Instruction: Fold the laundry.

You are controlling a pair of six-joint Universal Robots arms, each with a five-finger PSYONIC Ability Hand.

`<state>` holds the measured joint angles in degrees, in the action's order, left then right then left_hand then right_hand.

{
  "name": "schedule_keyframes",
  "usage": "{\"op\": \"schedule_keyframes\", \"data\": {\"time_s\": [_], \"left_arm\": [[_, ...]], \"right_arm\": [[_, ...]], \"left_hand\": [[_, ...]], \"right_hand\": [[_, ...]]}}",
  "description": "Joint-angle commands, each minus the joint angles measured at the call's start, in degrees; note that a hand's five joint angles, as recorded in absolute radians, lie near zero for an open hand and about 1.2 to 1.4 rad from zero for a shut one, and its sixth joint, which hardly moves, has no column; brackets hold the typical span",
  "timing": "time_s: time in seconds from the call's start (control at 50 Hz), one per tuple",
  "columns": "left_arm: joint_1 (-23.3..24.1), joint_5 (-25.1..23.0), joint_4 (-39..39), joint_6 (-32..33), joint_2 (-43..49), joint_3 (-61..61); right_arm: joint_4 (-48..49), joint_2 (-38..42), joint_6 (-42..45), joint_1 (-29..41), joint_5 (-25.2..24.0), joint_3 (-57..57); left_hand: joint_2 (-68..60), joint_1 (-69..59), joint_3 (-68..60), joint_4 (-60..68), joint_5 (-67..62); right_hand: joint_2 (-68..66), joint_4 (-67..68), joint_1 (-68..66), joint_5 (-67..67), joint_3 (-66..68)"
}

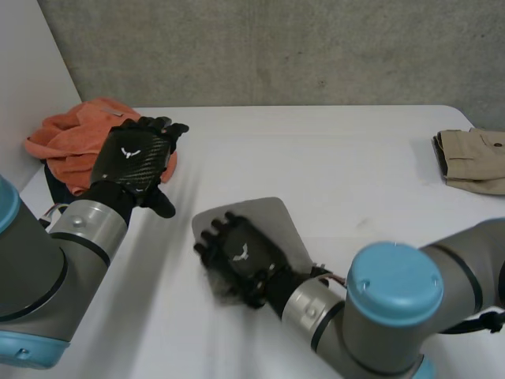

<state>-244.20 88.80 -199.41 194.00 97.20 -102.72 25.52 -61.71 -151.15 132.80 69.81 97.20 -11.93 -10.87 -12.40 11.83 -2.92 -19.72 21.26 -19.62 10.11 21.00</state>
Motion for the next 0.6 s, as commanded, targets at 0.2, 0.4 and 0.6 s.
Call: {"op": "schedule_keyframes", "data": {"time_s": [0.2, 0.4, 0.6], "left_arm": [[12.68, 5.76, 8.85, -5.38, 9.4, 12.37], [16.65, 16.03, 14.65, -6.44, 24.42, 18.61], [12.34, 15.71, 22.13, -7.58, 25.15, 18.53]], "right_arm": [[-17.24, -3.95, -35.88, -16.51, 0.95, -8.51], [-34.72, 11.77, -27.11, -17.13, 0.32, -23.8], [-35.36, 11.98, -15.67, -15.11, 10.96, -25.75]], "left_hand": [[1.93, 0.87, 2.4, -1.83, 2.92], [1.93, 0.87, 2.4, -1.83, 2.92], [1.93, 0.87, 2.4, -1.83, 2.92]], "right_hand": [[9.72, -11.26, 9.62, -10.11, -11.0], [9.72, -11.26, 9.62, -10.11, -11.0], [9.72, -11.26, 9.62, -10.11, -11.0]]}}
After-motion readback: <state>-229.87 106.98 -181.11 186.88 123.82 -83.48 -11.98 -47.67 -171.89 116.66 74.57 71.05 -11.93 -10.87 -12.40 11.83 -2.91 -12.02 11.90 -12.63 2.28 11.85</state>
